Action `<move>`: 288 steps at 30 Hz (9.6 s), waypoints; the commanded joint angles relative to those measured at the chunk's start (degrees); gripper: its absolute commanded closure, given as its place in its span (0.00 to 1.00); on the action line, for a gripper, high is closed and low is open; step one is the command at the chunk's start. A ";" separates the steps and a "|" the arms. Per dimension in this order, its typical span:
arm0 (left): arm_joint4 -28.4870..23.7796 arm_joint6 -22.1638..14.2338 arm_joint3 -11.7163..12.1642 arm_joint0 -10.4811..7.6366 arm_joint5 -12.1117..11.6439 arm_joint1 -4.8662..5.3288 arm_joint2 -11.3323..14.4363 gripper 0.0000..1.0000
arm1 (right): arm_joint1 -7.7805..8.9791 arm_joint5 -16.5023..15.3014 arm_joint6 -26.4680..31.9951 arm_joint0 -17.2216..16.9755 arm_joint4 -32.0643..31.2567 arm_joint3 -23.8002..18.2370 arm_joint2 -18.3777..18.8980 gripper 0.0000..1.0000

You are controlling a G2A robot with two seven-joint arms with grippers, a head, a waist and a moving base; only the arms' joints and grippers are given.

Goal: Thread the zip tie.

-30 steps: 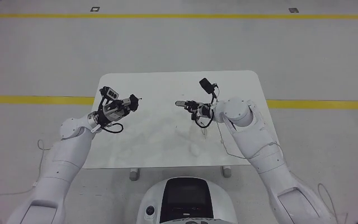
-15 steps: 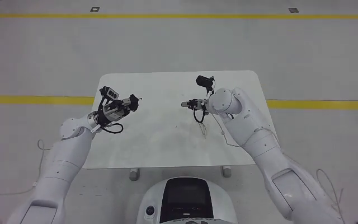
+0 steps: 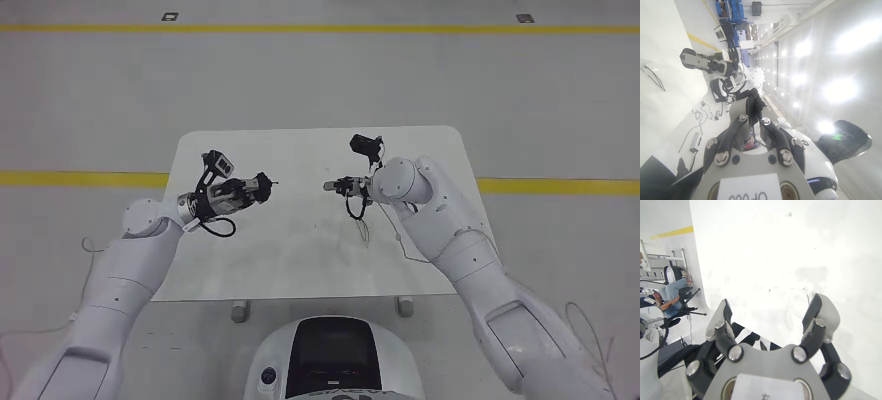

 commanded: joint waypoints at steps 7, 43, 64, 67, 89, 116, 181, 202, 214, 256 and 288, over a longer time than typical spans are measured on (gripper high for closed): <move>0.69 1.66 -0.07 0.05 0.31 -0.09 0.38 1.00 | 0.00 0.00 0.00 0.00 0.00 0.00 0.00 0.00; 4.19 5.82 -0.40 -1.27 0.42 -0.72 2.85 1.00 | -1.18 -3.96 14.81 5.23 -10.40 5.52 -9.12 0.00; 4.19 5.82 -0.40 -1.27 0.42 -0.72 2.85 1.00 | -4.20 -8.58 14.14 8.69 -8.20 15.14 -14.35 0.00; 4.19 5.82 -0.40 -1.27 0.42 -0.72 2.85 1.00 | -4.49 -9.47 13.84 9.02 -7.85 15.67 -14.70 0.00; 4.19 5.82 -0.40 -1.27 0.42 -0.72 2.85 1.00 | -4.41 -7.26 12.92 8.58 -12.16 16.11 -14.61 0.87; 4.19 5.82 -0.40 -1.27 0.42 -0.72 2.85 1.00 | -8.34 -5.22 7.72 9.55 -14.11 25.44 -18.40 0.92; 4.19 5.82 -0.40 -1.27 0.42 -0.72 2.85 1.00 | -16.50 -7.98 1.20 14.75 -13.31 45.79 -18.59 0.86; 4.19 5.82 -0.40 -1.27 0.42 -0.72 2.85 1.00 | -15.91 -7.83 2.65 16.12 -13.38 44.40 -16.61 1.00; 4.19 5.82 -0.40 -1.27 0.42 -0.72 2.85 1.00 | -11.93 -9.80 11.06 15.63 -14.26 35.17 -12.75 1.00; 1.81 8.14 -1.67 0.39 2.09 -0.99 3.23 1.00 | -1.03 -19.21 -9.44 -19.88 0.52 -23.19 13.87 1.00; 5.29 26.23 -6.38 5.18 -2.10 -4.42 9.29 1.00 | -1.88 -26.93 -53.88 -32.89 -11.88 -32.13 3.91 1.00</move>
